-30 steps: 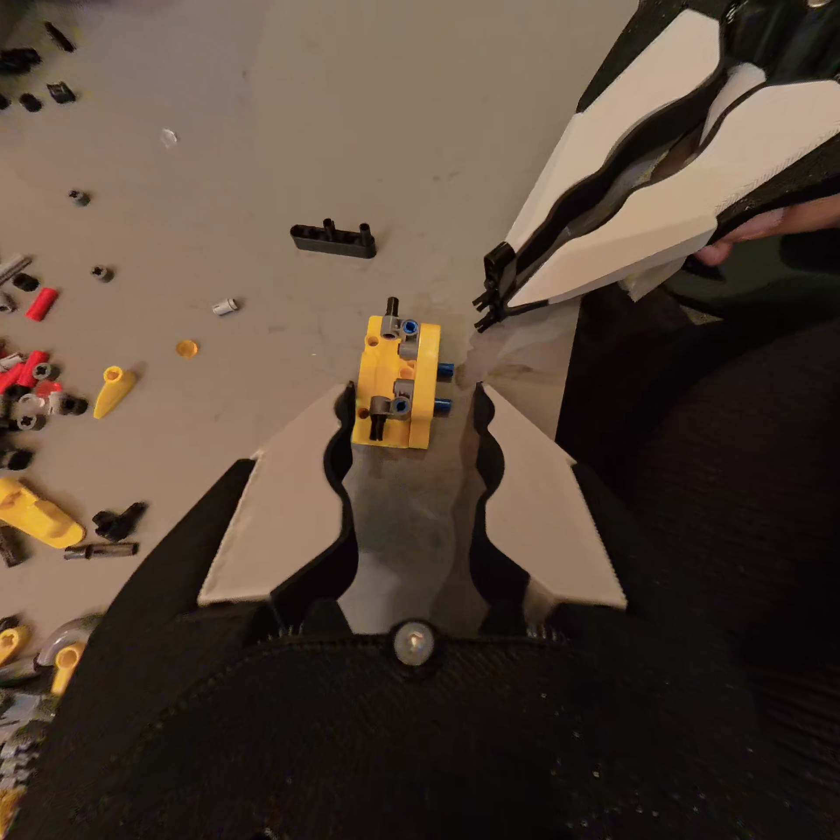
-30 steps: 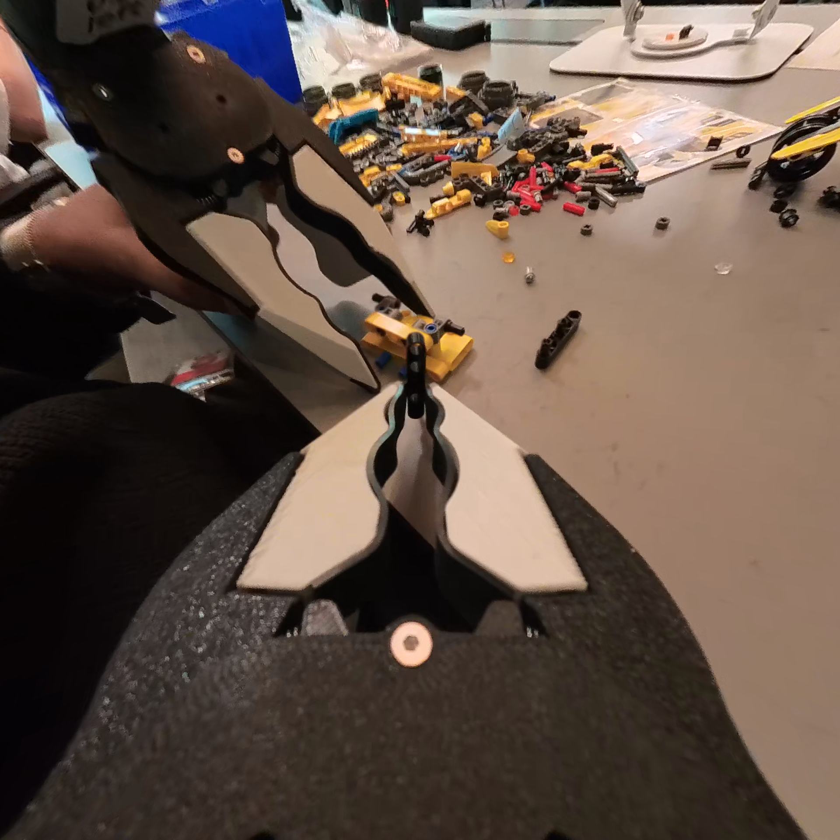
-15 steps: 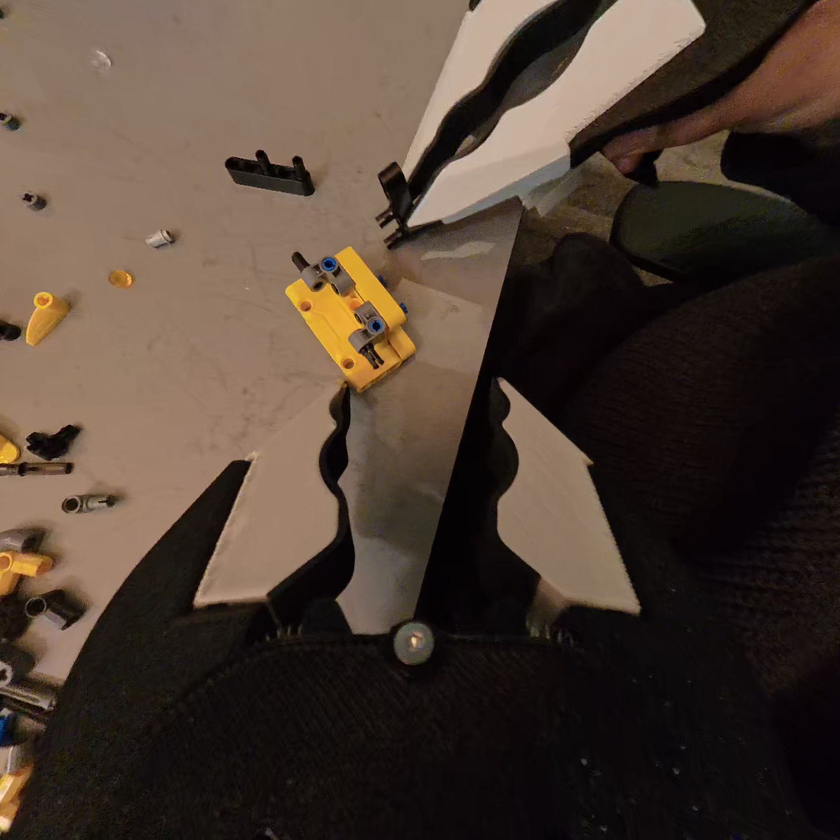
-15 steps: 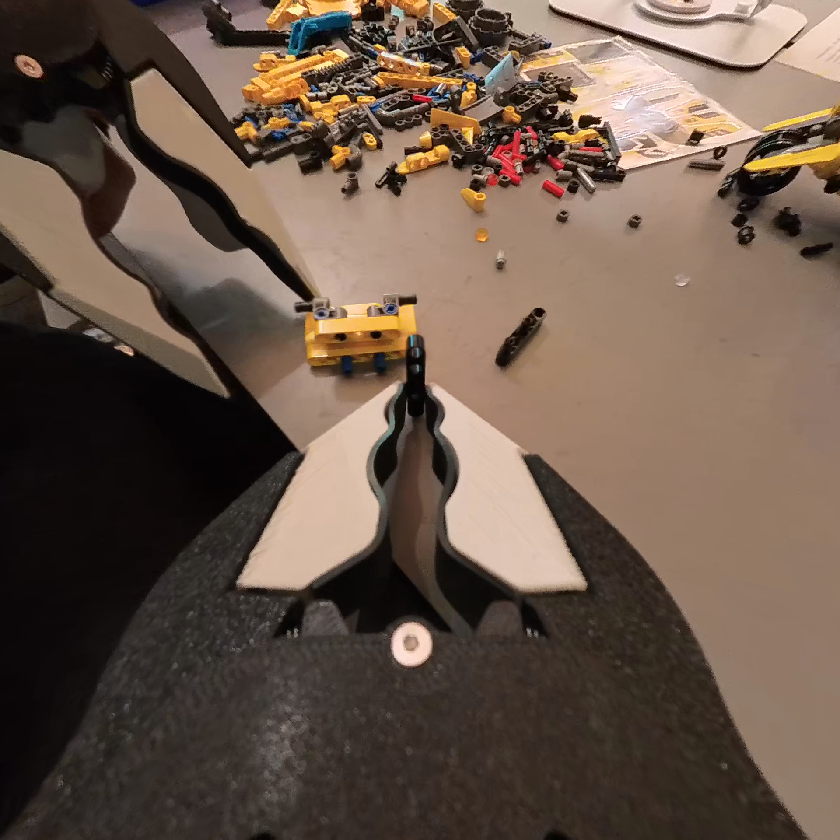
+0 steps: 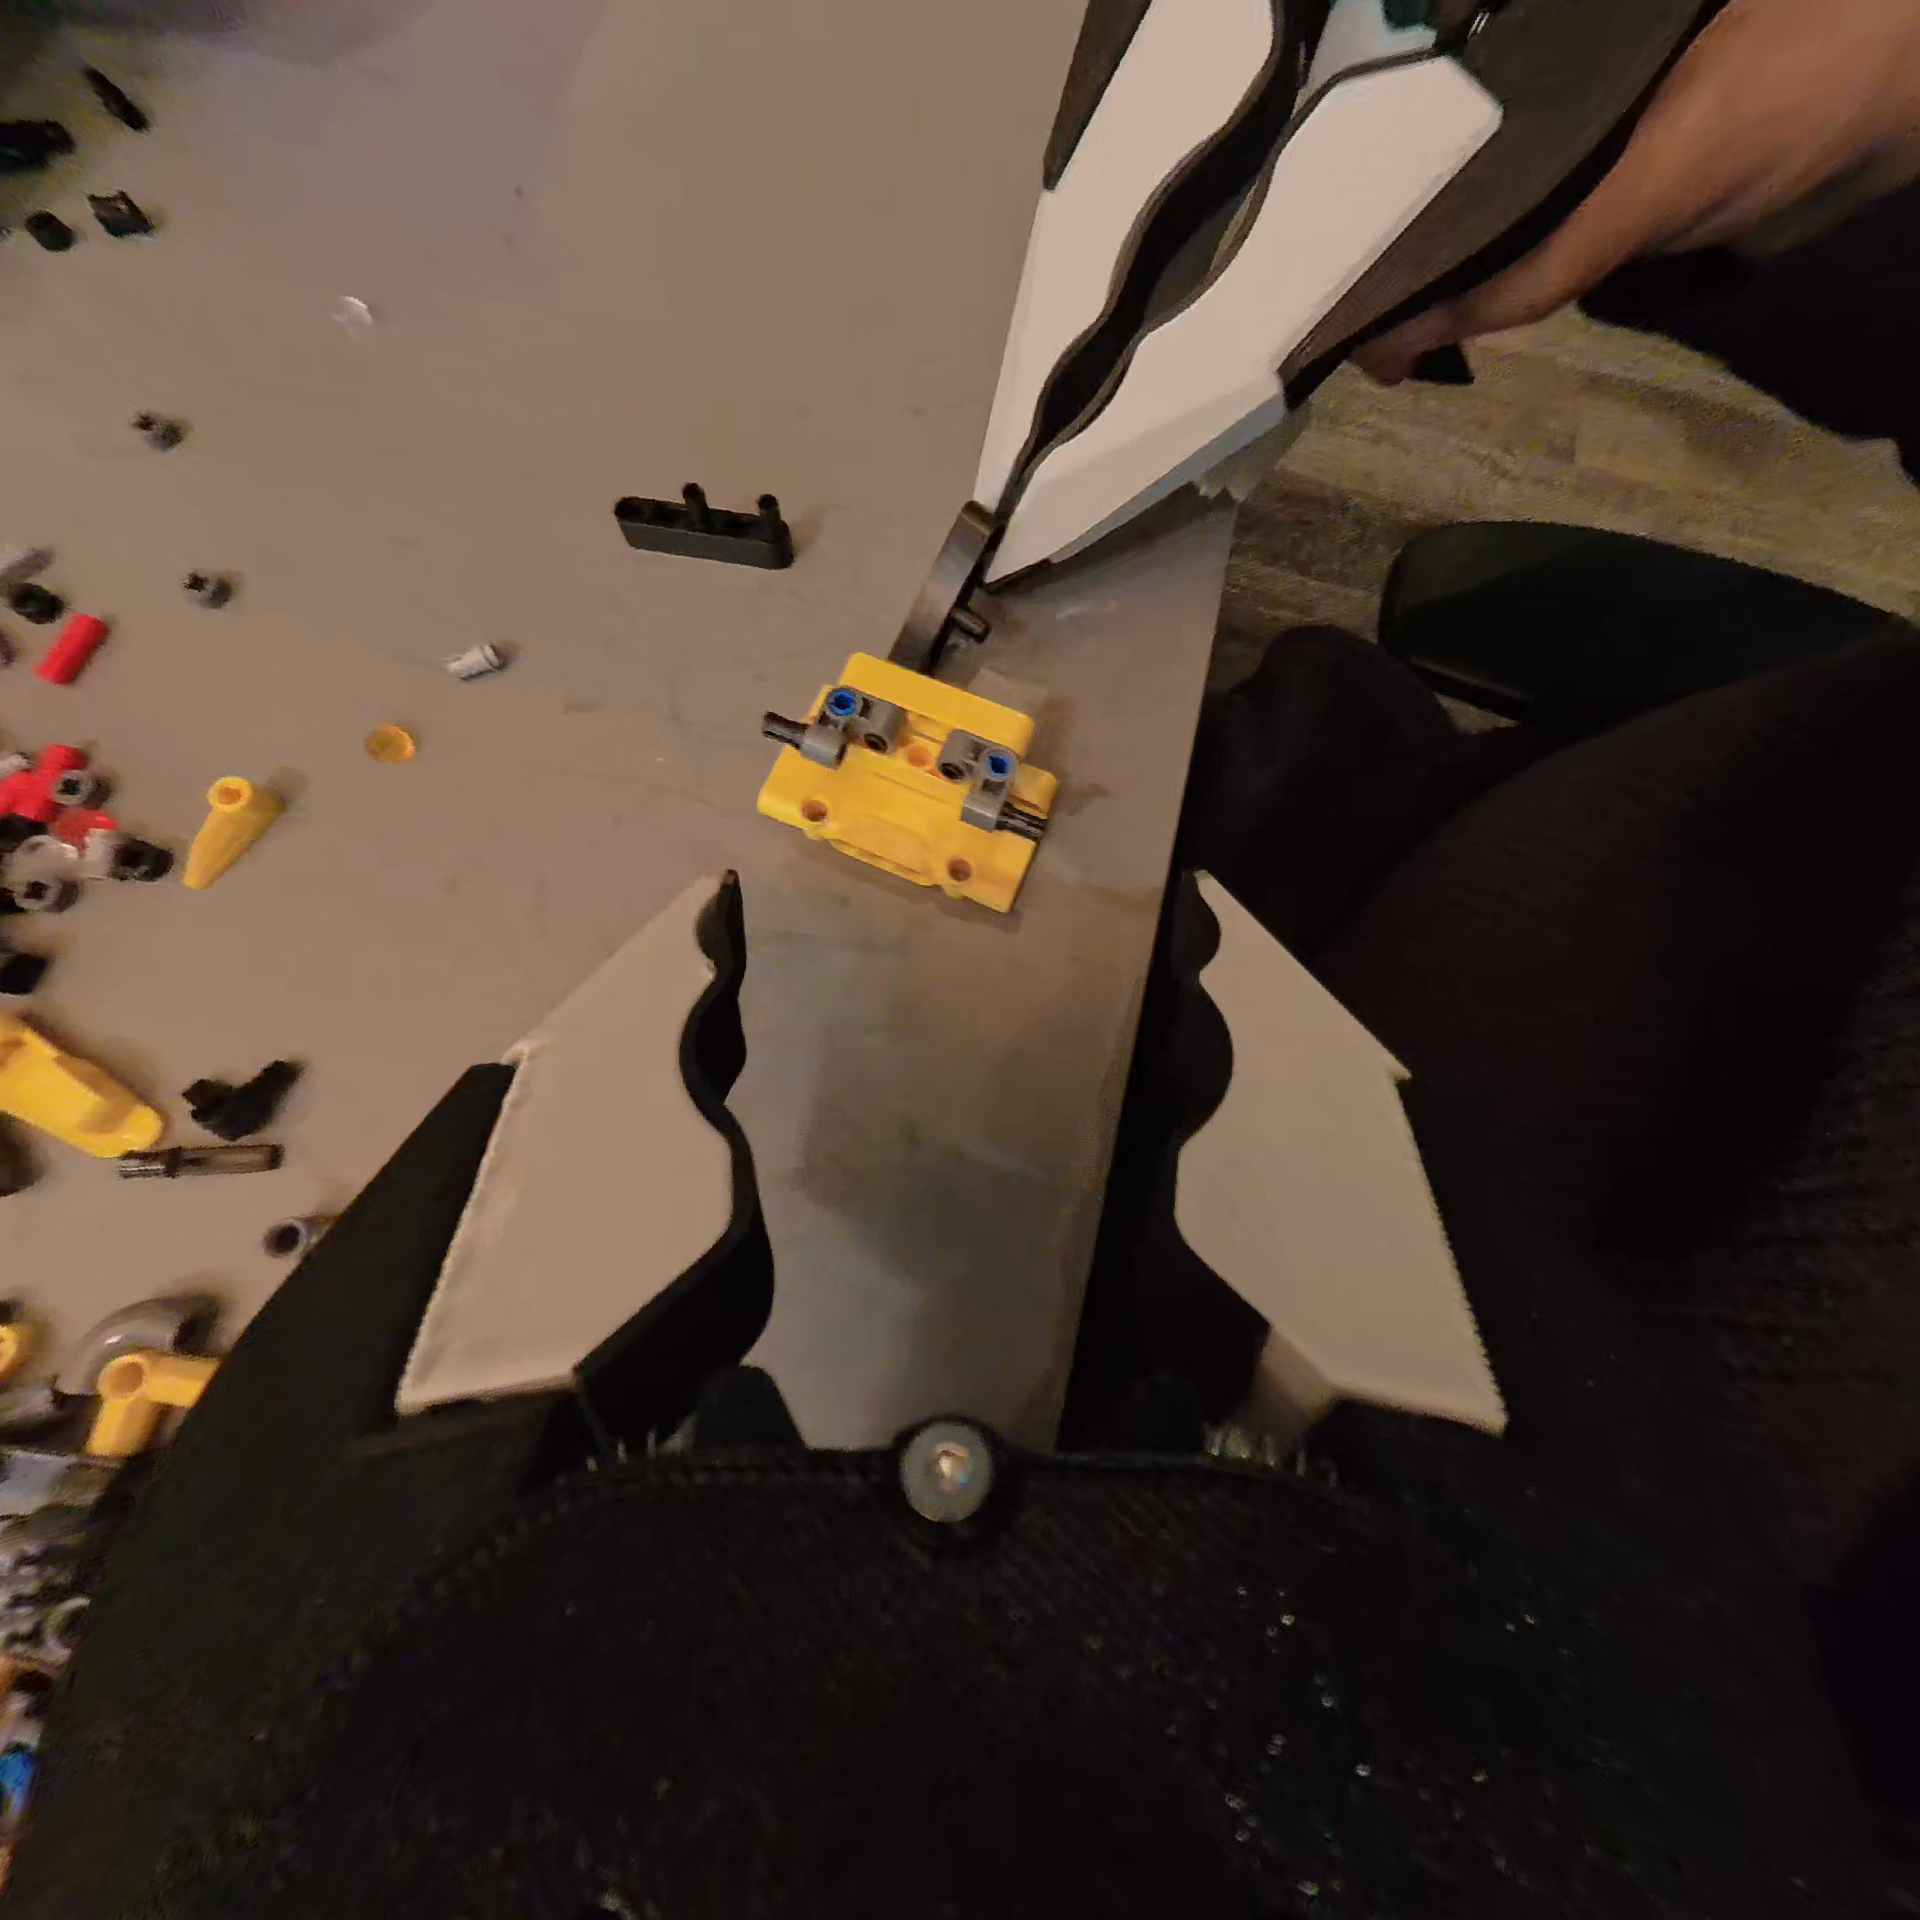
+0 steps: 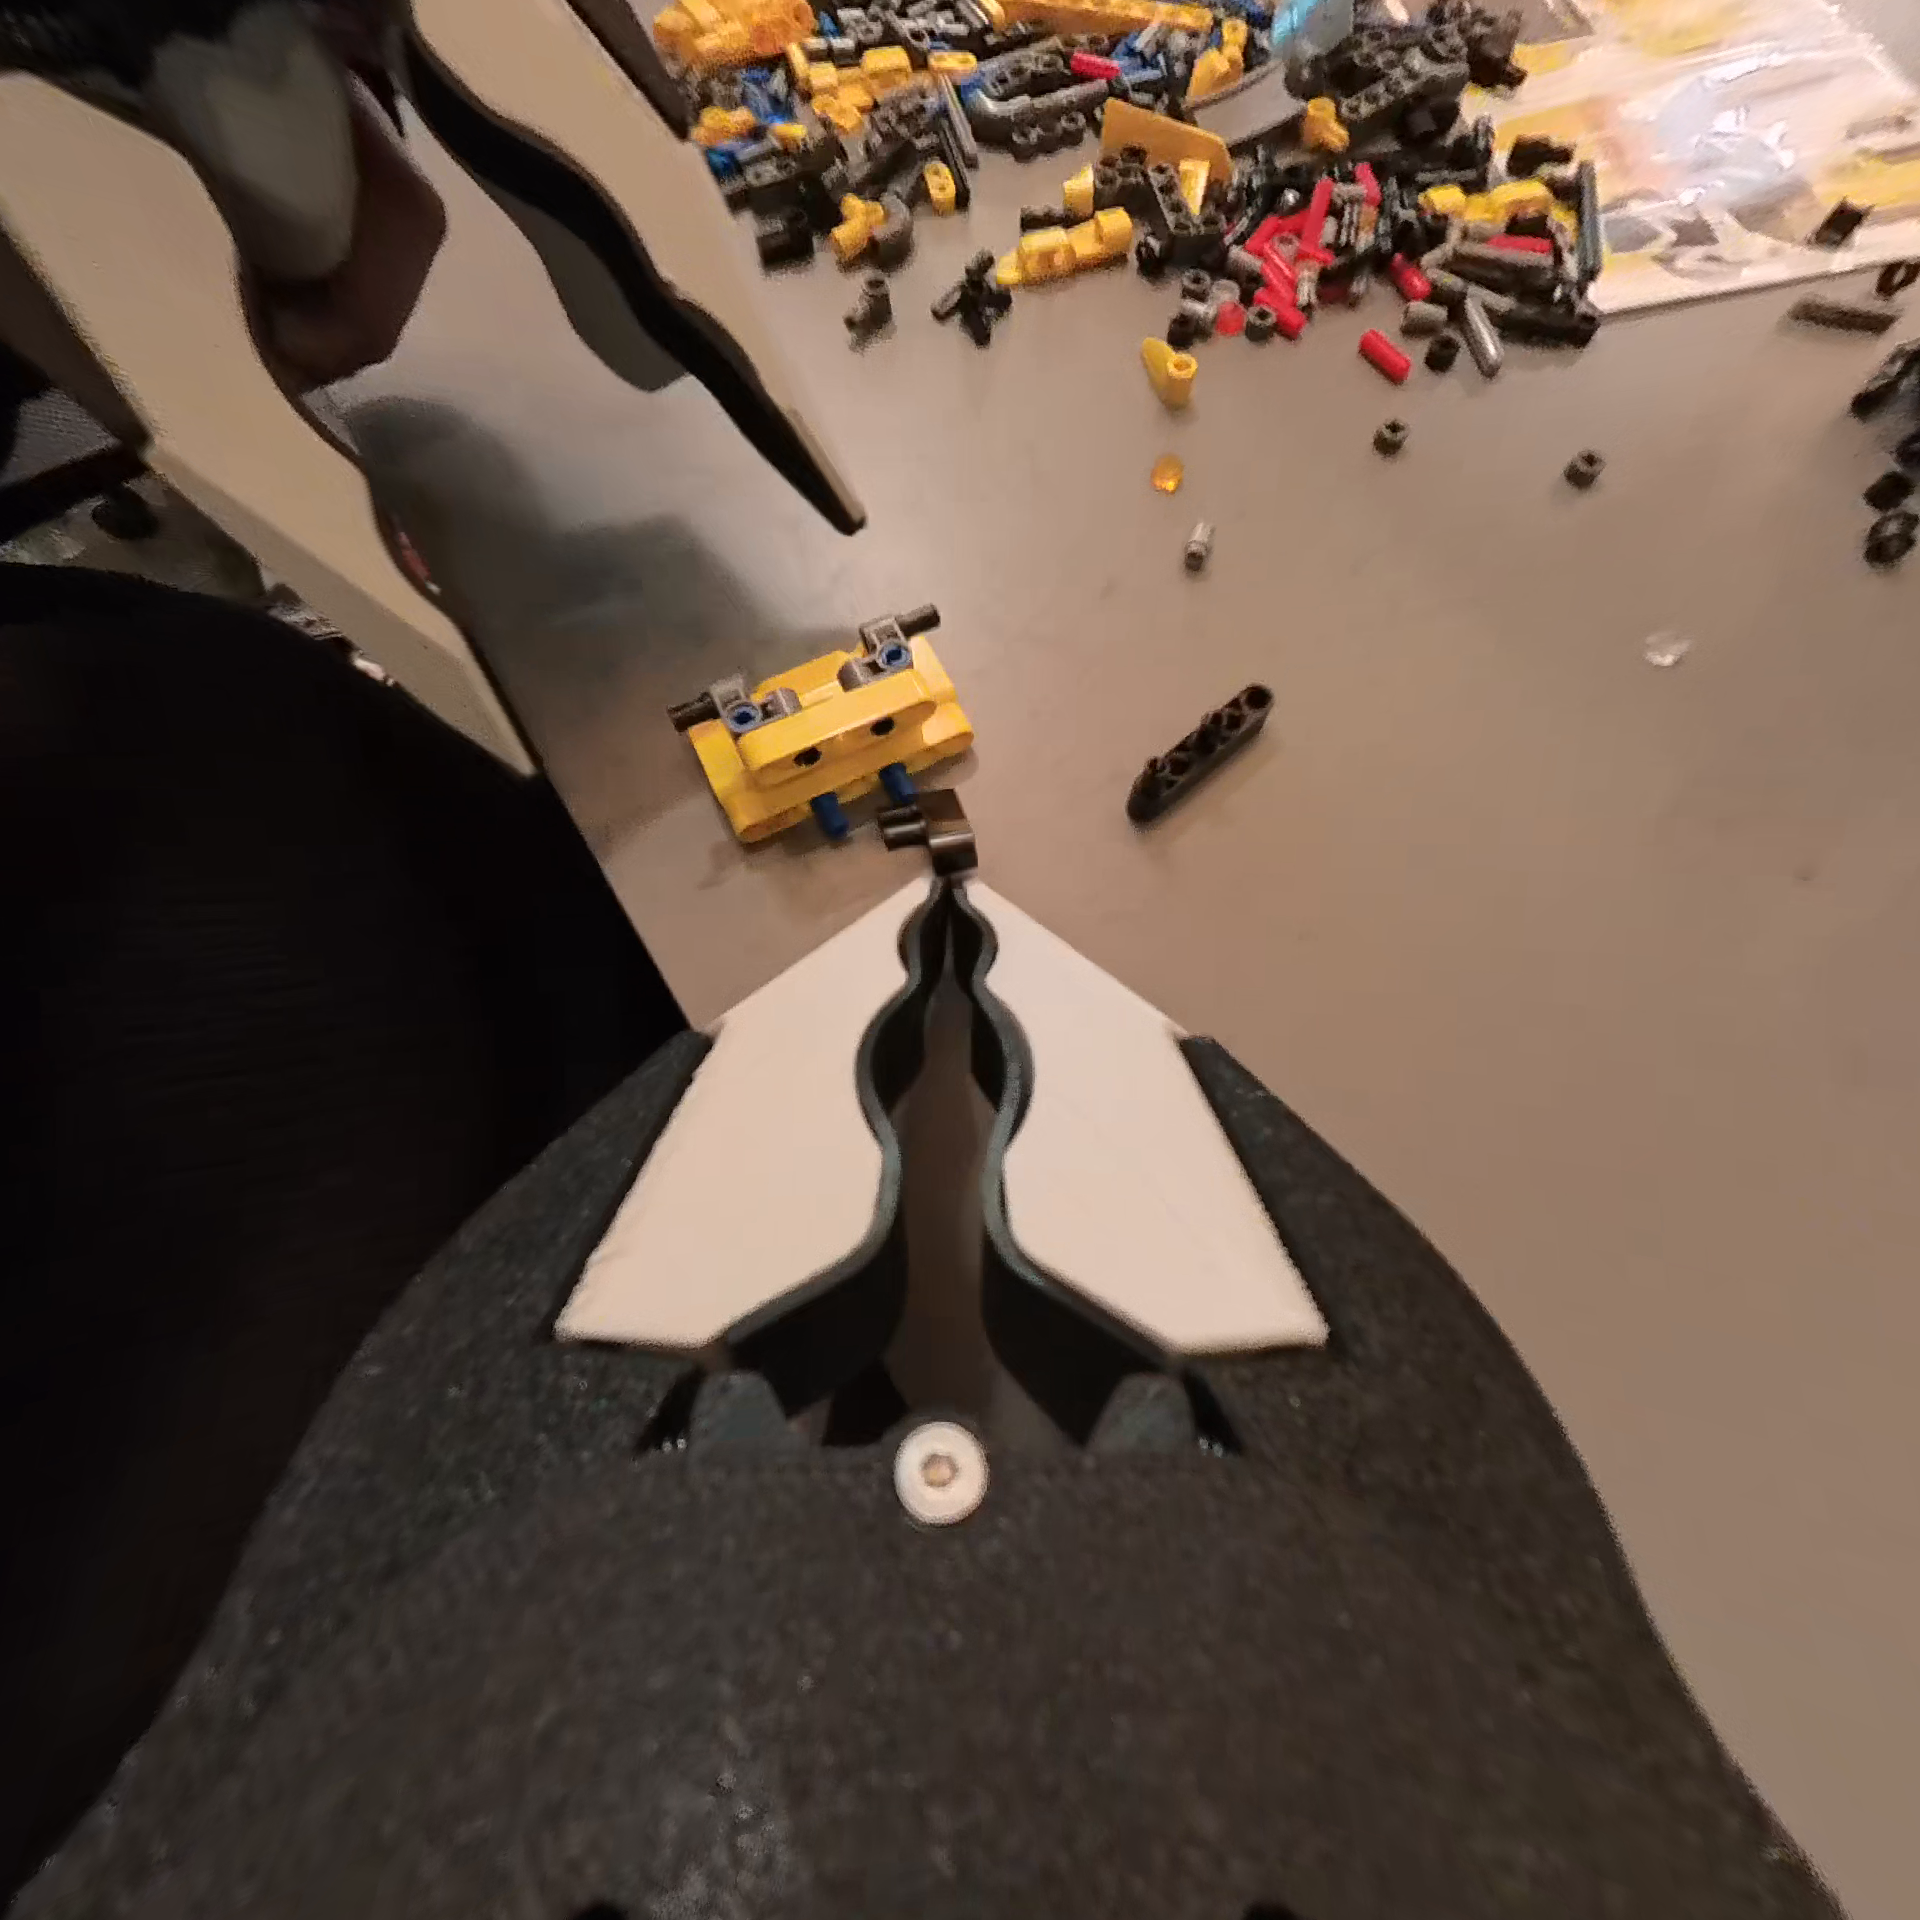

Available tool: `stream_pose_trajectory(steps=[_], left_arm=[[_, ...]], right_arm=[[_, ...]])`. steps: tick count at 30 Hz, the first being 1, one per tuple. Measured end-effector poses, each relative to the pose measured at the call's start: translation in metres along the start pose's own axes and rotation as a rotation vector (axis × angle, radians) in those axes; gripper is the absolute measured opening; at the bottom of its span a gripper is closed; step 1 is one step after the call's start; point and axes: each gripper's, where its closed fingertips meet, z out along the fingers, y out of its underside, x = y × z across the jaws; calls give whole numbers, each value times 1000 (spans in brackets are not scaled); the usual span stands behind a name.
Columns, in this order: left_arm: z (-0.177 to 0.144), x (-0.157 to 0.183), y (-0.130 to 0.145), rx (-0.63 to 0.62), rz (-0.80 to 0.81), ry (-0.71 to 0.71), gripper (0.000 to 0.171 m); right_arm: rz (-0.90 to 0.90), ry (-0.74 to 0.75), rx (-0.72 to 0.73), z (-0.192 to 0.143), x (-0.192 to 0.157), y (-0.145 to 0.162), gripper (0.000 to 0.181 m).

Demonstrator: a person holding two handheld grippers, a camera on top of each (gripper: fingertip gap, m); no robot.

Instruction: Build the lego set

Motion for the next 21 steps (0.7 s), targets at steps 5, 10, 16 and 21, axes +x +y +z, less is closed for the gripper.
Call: stream_pose_trajectory(steps=[5,10,16,21], left_arm=[[-1,3,-15,60,31,3,80],[2,6,-26,83,64,3,77],[6,10,-31,67,102,-3,78],[3,12,-31,84,99,-6,78]], right_arm=[[-186,13,-9,-3,3,-4,5],[-261,-29,19,0,-10,-16,24],[-401,12,-58,2,-6,-8,21],[-244,-32,-79,-8,-4,3,37]])
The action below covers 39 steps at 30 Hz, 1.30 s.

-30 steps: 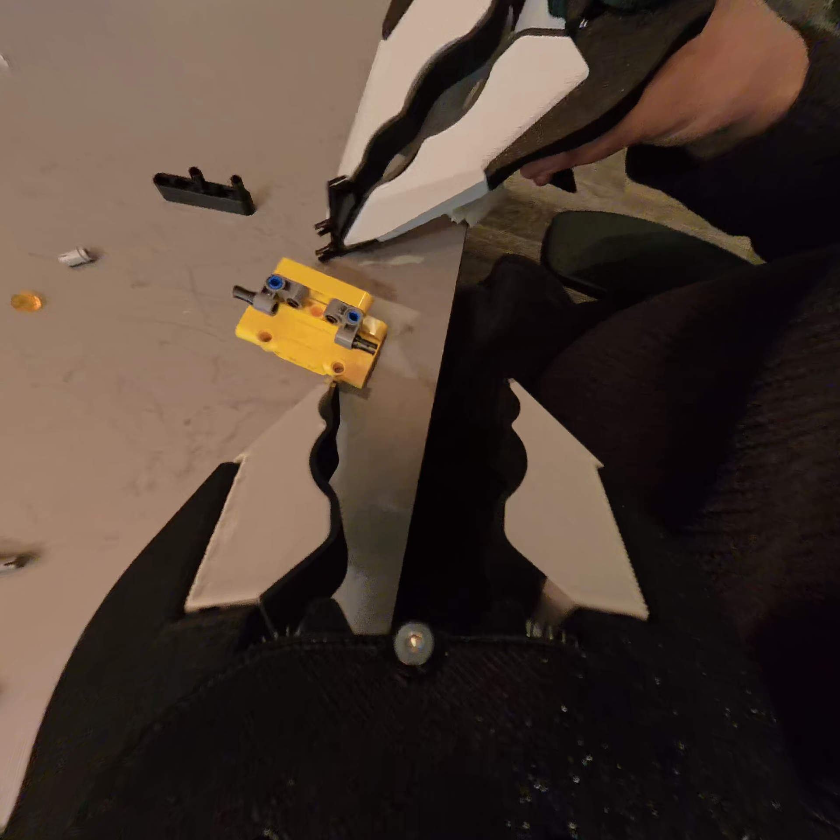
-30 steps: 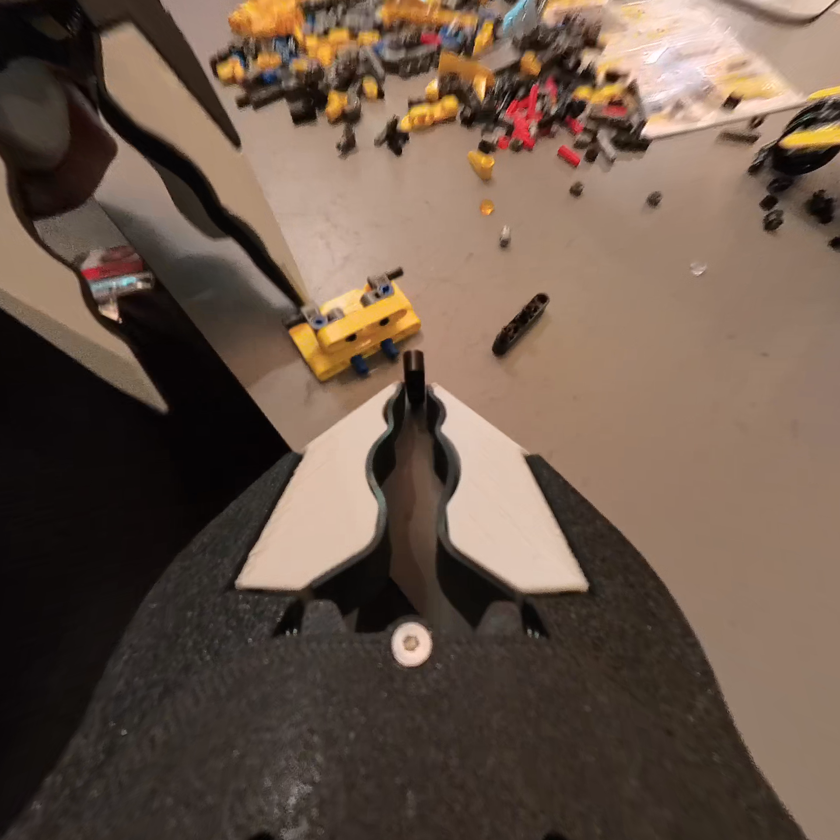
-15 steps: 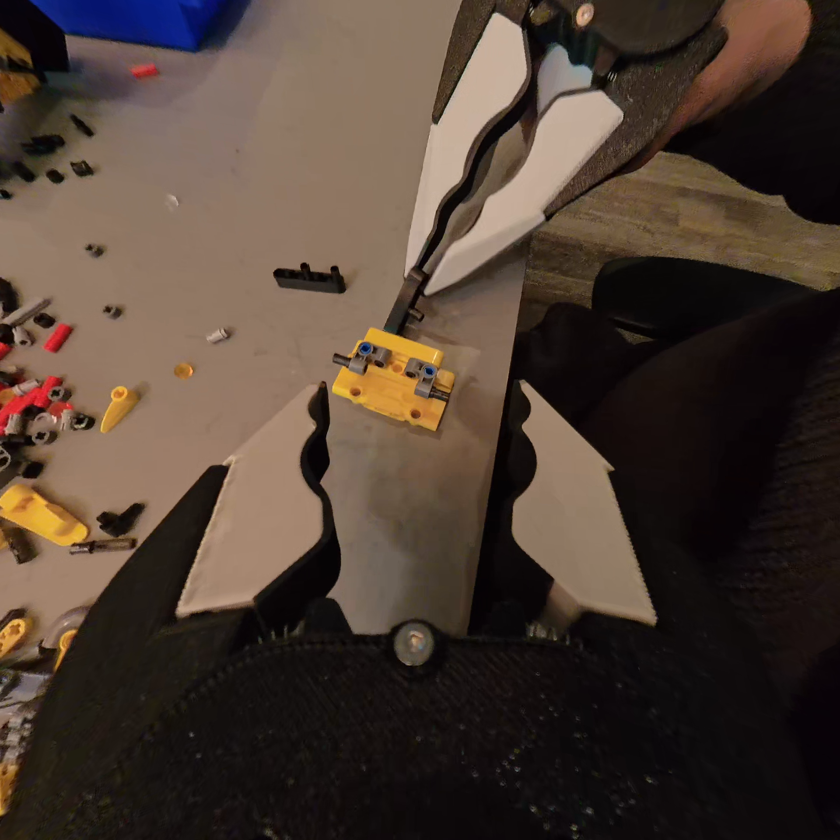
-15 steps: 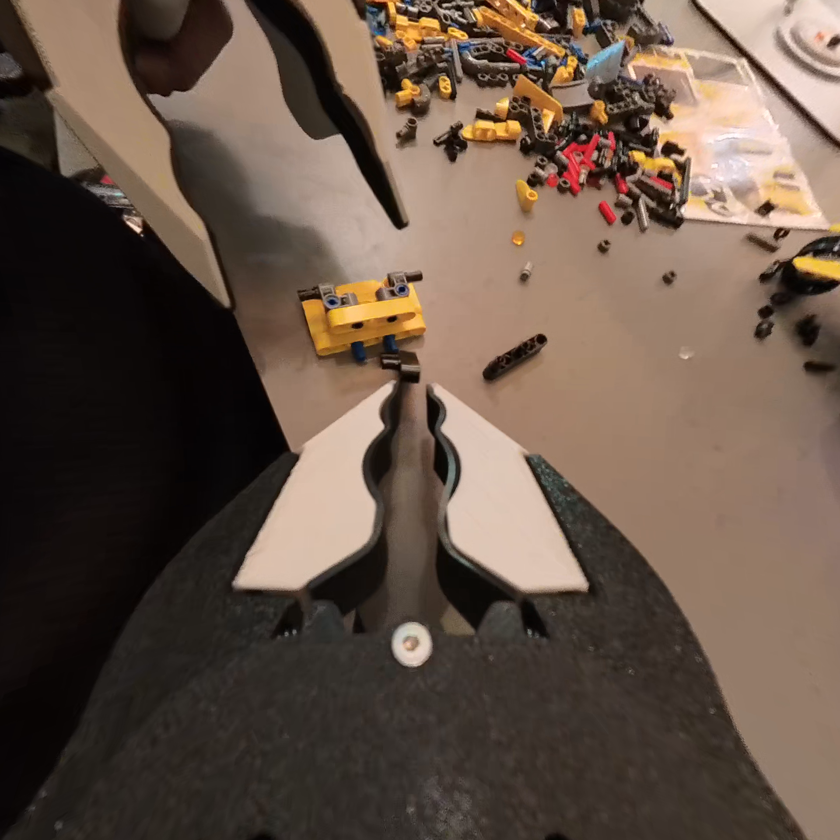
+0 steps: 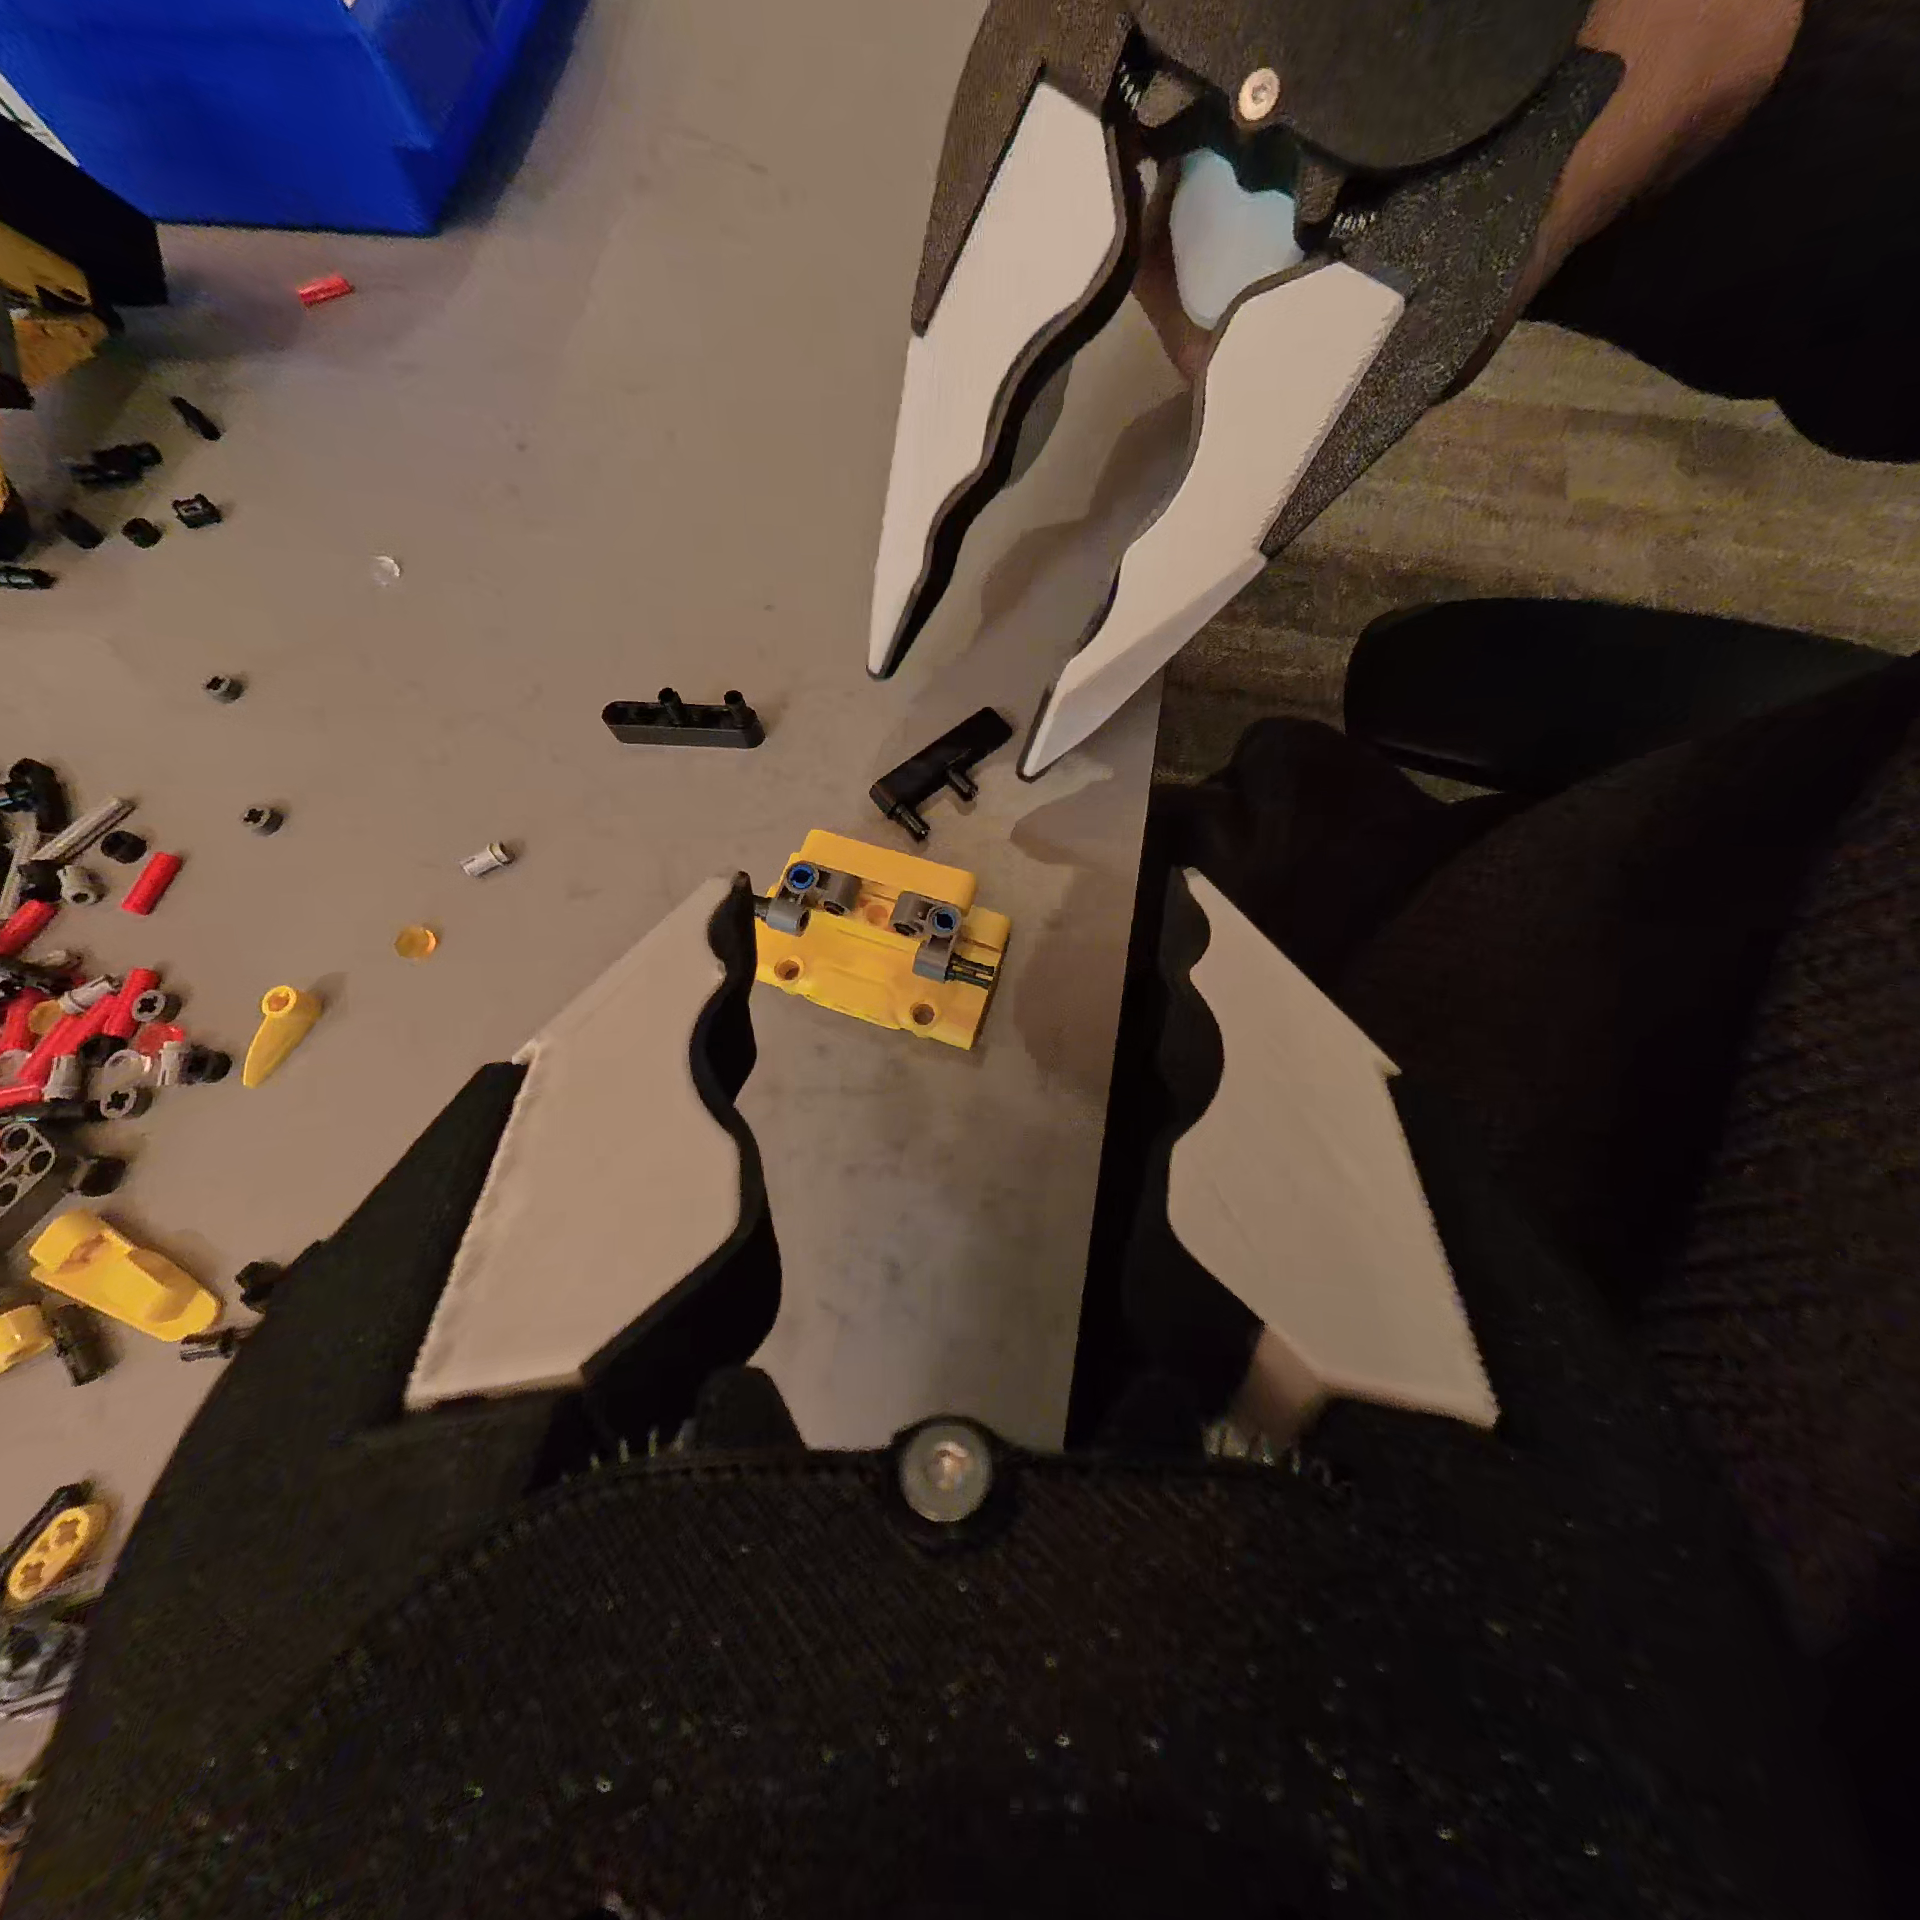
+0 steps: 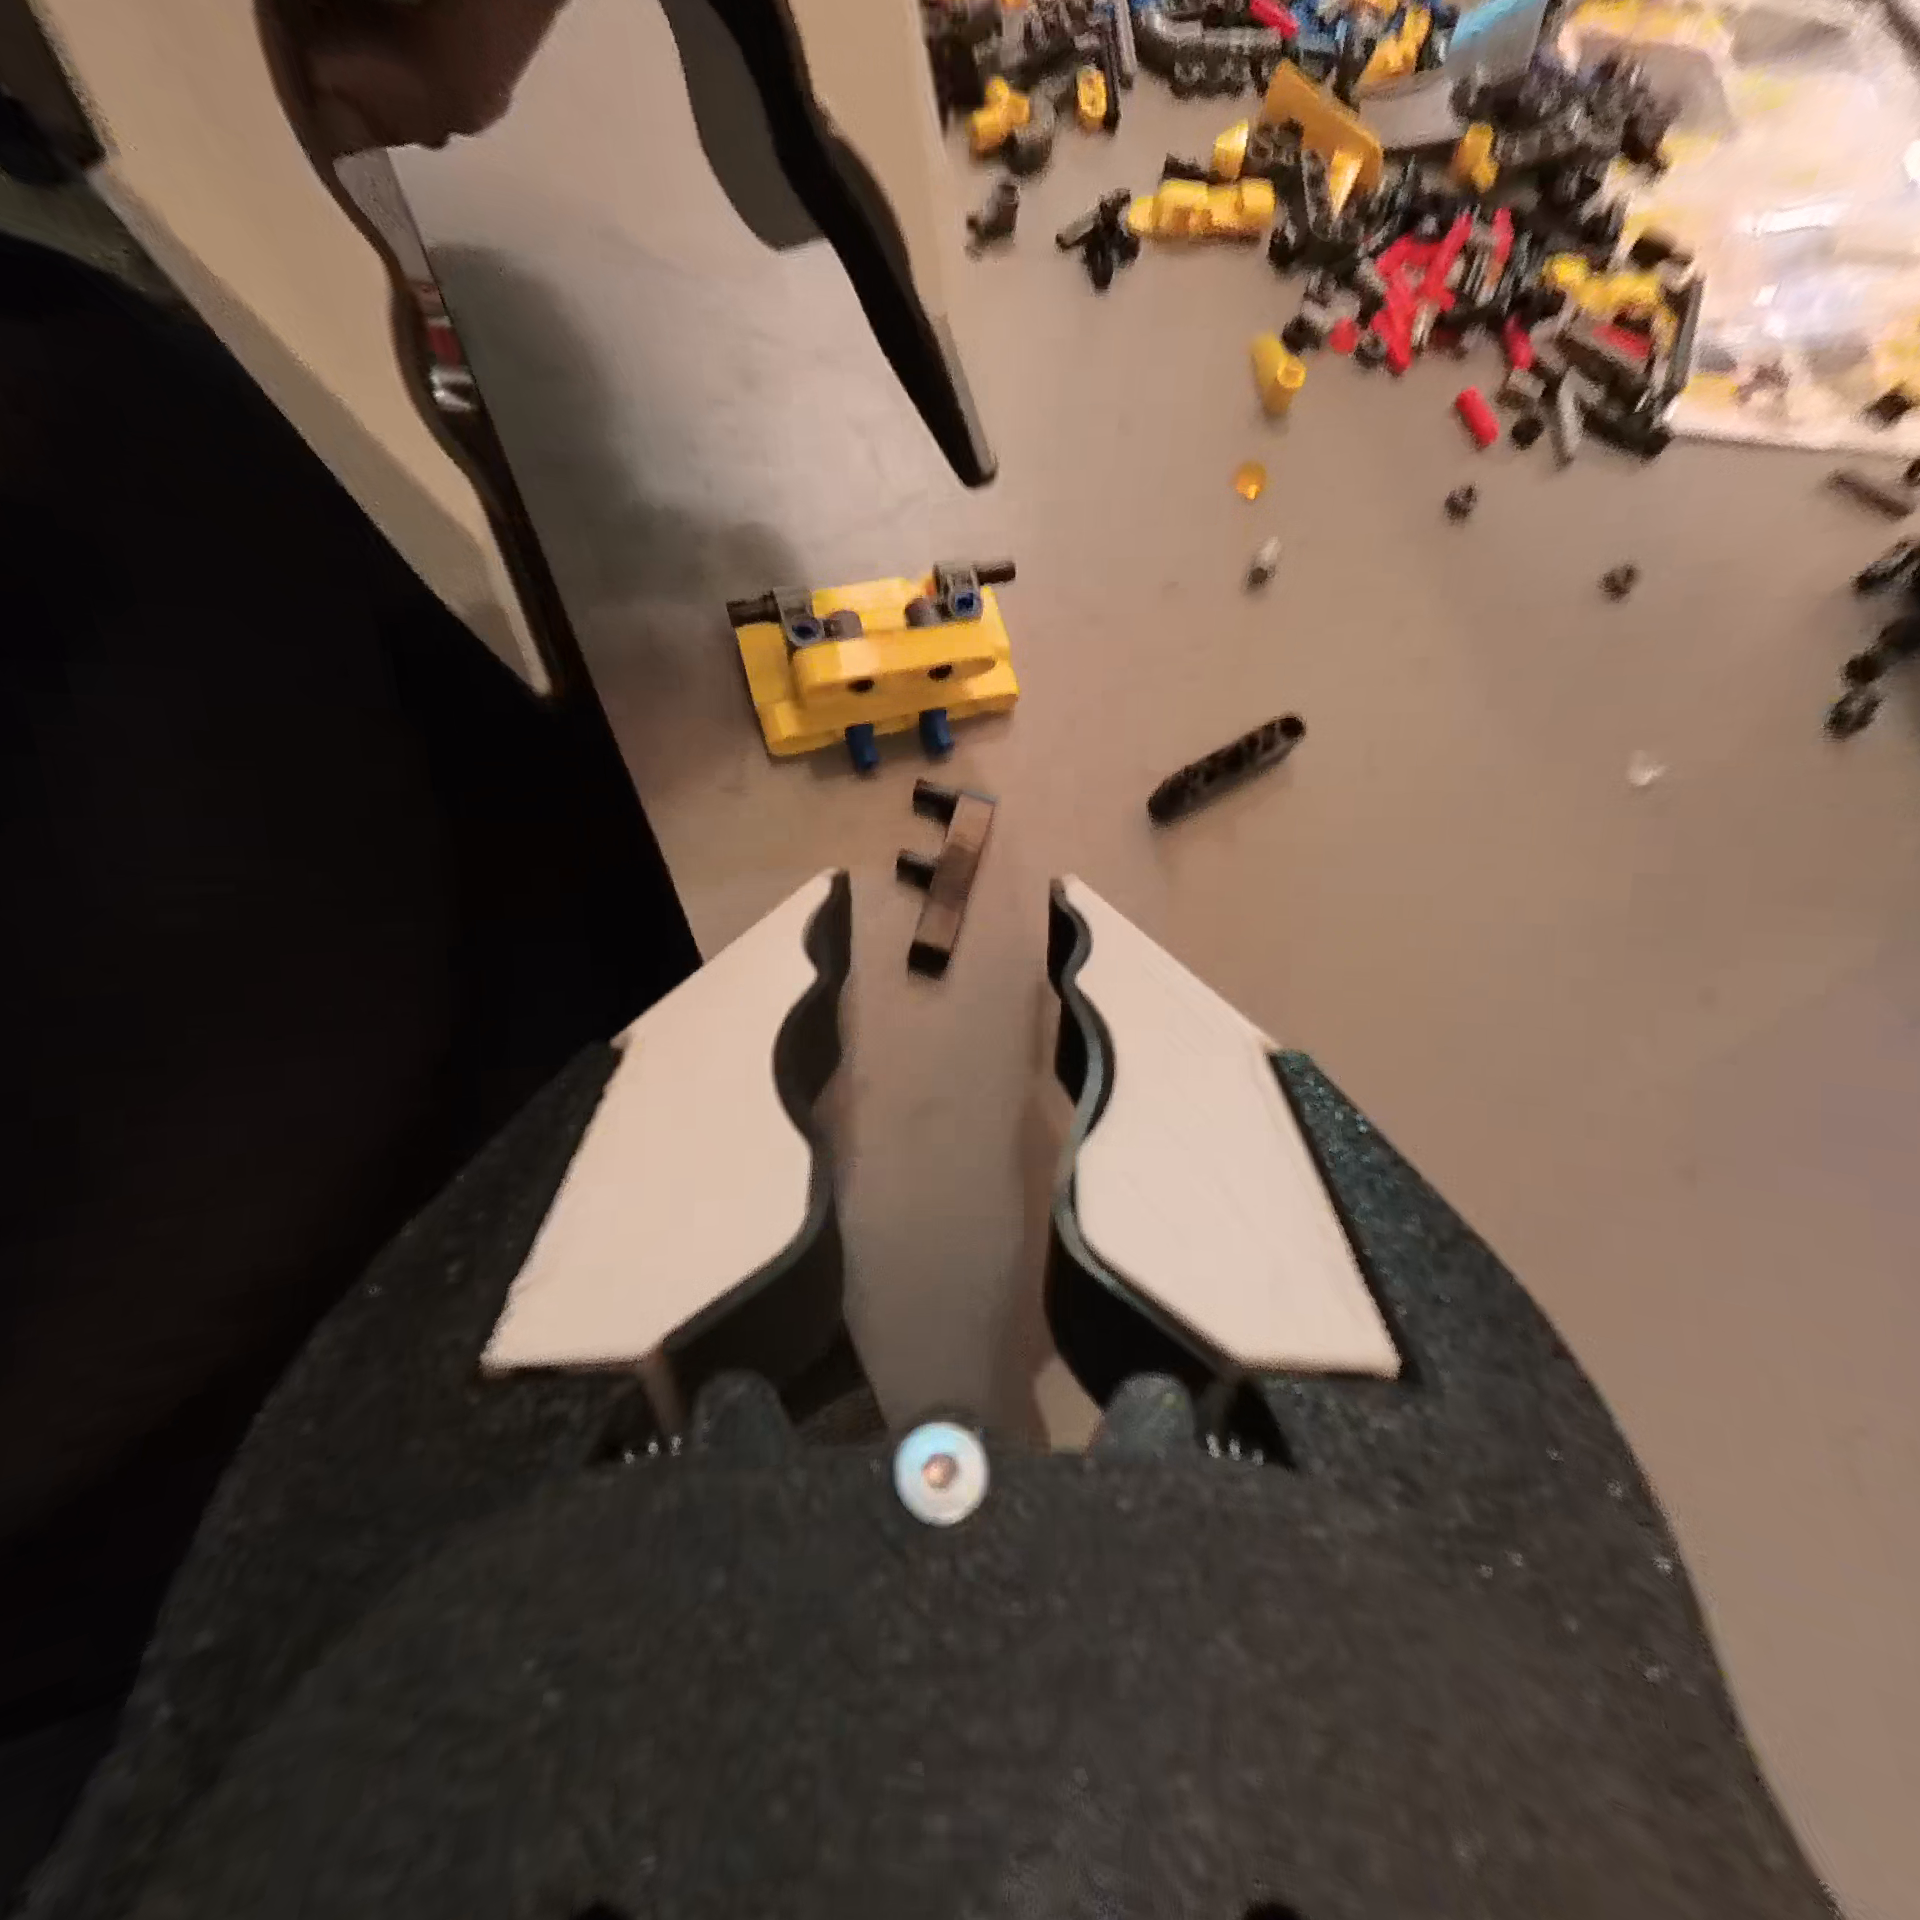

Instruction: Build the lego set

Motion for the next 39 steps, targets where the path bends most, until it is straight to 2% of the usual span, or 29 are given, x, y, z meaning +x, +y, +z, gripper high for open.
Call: stream_pose_trajectory(steps=[3,5,6,9,12,15,18,20,23,25,26,28,30,32,36,39], left_arm=[[1,1,-1,13,-7,5,78],[2,3,-3,24,-3,9,77],[2,4,-4,29,1,10,77],[3,3,-9,46,21,-6,71],[2,0,-12,49,42,-37,65],[2,1,-19,72,85,-61,57],[2,4,-22,72,193,-121,28],[5,3,-20,36,260,-178,28],[10,9,-16,7,302,-168,26],[9,14,-18,28,321,-156,7],[7,15,-20,41,326,-155,4],[6,17,-21,50,312,-147,10],[7,13,-21,46,304,-171,29],[8,14,-20,45,314,-168,29],[8,17,-20,53,348,-168,9],[4,18,-23,91,294,-146,9]], right_arm=[[62,-23,-25,2,-4,12,30],[75,-14,-13,3,-5,13,10],[79,7,-13,4,-3,13,7],[85,45,-4,4,2,13,6],[119,19,53,-5,0,2,7],[216,-80,134,-19,-8,-15,7],[384,-199,132,-24,-14,-20,6],[460,-286,145,-28,-20,-24,7],[530,-388,181,-32,-28,-30,7],[562,-419,191,-33,-29,-30,7],[572,-427,189,-33,-30,-29,7],[581,-442,180,-33,-32,-27,7],[578,-447,161,-31,-34,-25,7],[572,-449,154,-30,-35,-25,7],[567,-477,166,-31,-39,-29,7],[567,-494,249,-37,-37,-39,8]])
